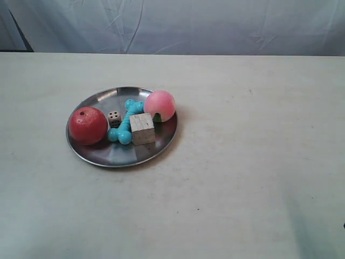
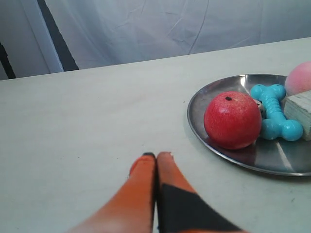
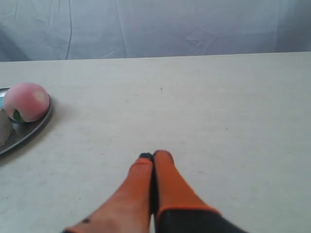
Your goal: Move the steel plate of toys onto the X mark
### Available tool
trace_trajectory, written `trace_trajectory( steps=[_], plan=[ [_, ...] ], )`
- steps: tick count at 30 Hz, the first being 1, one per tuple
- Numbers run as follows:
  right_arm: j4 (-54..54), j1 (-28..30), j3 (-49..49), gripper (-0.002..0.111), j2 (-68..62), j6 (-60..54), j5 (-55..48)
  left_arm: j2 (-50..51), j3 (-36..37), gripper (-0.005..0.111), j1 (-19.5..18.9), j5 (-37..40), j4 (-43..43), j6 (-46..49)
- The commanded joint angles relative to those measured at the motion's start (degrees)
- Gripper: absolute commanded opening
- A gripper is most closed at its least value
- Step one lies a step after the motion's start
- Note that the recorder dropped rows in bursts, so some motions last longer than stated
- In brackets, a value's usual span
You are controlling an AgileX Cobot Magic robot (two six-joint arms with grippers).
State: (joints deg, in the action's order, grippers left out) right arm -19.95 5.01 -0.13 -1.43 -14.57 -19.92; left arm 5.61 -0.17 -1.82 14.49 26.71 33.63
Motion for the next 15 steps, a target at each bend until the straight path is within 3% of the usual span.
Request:
trace_trajectory(
  steps=[1, 15],
  plan=[
    [0.24, 0.30, 0.13, 0.000, 0.18, -0.21, 0.73, -0.37, 0.17, 0.000, 0.21, -0.62, -0.17, -0.13],
    [0.24, 0.30, 0.13, 0.000, 0.18, -0.21, 0.73, -5.61, 0.17, 0.000, 0.21, -0.85, -0.17, -0.13]
  ],
)
